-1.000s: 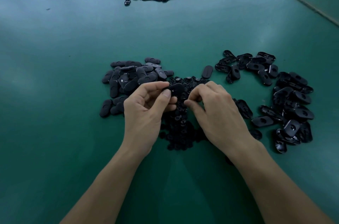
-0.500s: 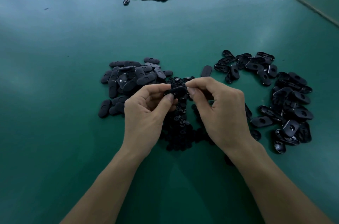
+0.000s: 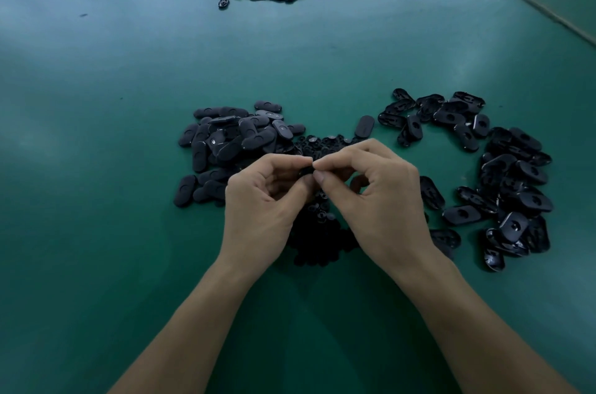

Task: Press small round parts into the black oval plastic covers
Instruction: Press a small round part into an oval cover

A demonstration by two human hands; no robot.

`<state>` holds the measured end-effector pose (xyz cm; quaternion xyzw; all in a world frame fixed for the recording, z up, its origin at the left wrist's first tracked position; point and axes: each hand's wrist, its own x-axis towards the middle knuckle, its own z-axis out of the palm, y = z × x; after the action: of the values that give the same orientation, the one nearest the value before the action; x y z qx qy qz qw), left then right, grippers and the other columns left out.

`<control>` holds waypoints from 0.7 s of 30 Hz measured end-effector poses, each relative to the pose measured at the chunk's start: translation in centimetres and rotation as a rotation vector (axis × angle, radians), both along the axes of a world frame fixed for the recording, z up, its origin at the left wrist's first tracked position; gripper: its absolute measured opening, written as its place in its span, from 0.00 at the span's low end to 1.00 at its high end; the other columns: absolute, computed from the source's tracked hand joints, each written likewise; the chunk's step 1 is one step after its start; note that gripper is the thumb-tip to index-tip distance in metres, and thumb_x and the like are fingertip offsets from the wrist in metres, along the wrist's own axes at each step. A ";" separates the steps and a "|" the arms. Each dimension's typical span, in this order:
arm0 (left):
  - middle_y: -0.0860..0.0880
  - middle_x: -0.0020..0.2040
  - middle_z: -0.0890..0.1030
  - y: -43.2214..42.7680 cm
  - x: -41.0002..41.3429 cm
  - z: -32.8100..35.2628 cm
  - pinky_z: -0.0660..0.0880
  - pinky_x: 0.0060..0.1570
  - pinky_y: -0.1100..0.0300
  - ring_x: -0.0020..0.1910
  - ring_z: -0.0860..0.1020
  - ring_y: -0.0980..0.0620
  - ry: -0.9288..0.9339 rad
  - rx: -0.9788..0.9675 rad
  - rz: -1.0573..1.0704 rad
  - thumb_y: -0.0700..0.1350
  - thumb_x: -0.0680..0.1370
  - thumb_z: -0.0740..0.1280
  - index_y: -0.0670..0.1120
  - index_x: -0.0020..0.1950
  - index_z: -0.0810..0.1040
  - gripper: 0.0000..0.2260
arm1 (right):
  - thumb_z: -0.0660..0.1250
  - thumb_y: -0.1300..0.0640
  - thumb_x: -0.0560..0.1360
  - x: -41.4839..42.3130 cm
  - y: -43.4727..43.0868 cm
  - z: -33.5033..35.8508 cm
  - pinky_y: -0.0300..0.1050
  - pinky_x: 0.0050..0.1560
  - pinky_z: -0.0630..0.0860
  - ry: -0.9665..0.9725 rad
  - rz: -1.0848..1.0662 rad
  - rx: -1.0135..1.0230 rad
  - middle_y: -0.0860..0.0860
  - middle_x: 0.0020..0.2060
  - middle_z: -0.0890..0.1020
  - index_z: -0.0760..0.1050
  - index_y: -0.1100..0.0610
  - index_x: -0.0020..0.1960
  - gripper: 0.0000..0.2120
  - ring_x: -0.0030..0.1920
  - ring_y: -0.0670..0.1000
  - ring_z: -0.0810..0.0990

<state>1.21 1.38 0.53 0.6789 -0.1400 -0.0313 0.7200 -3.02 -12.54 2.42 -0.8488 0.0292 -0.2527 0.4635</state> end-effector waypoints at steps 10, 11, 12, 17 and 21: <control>0.50 0.44 0.87 -0.1 0.0 0.1 0.80 0.46 0.63 0.44 0.85 0.54 -0.013 -0.003 0.006 0.30 0.75 0.71 0.47 0.49 0.83 0.11 | 0.73 0.63 0.73 -0.3 0.3 0.2 0.35 0.37 0.79 0.063 0.009 0.133 0.43 0.34 0.83 0.83 0.53 0.44 0.06 0.36 0.44 0.82; 0.50 0.44 0.86 -0.1 0.0 0.1 0.80 0.46 0.63 0.44 0.85 0.54 -0.015 0.000 0.005 0.30 0.75 0.71 0.46 0.49 0.83 0.11 | 0.73 0.63 0.73 -0.2 0.3 0.2 0.36 0.38 0.79 0.070 0.004 0.140 0.43 0.34 0.83 0.83 0.53 0.44 0.06 0.36 0.44 0.82; 0.50 0.44 0.86 -0.1 0.0 0.1 0.81 0.47 0.63 0.44 0.85 0.54 -0.018 0.006 0.004 0.31 0.75 0.71 0.46 0.49 0.83 0.11 | 0.73 0.63 0.73 -0.2 0.3 0.2 0.35 0.38 0.79 0.076 0.001 0.145 0.43 0.34 0.83 0.82 0.52 0.44 0.06 0.36 0.43 0.82; 0.50 0.44 0.86 -0.1 0.0 0.1 0.81 0.49 0.61 0.45 0.85 0.54 -0.018 0.023 0.013 0.31 0.75 0.71 0.47 0.50 0.83 0.11 | 0.73 0.63 0.73 -0.2 0.3 0.2 0.30 0.38 0.77 0.094 0.011 0.148 0.41 0.36 0.84 0.84 0.53 0.45 0.06 0.37 0.40 0.83; 0.48 0.45 0.86 0.1 0.1 0.1 0.81 0.48 0.59 0.46 0.84 0.52 -0.017 0.020 0.022 0.33 0.76 0.71 0.46 0.51 0.82 0.09 | 0.72 0.64 0.74 -0.3 0.5 0.2 0.30 0.40 0.78 0.094 0.034 0.158 0.41 0.39 0.85 0.86 0.53 0.48 0.07 0.39 0.39 0.83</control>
<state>1.32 1.48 0.60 0.6879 -0.1385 -0.0190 0.7122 -3.31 -12.02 2.65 -0.8210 0.0562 -0.2016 0.5312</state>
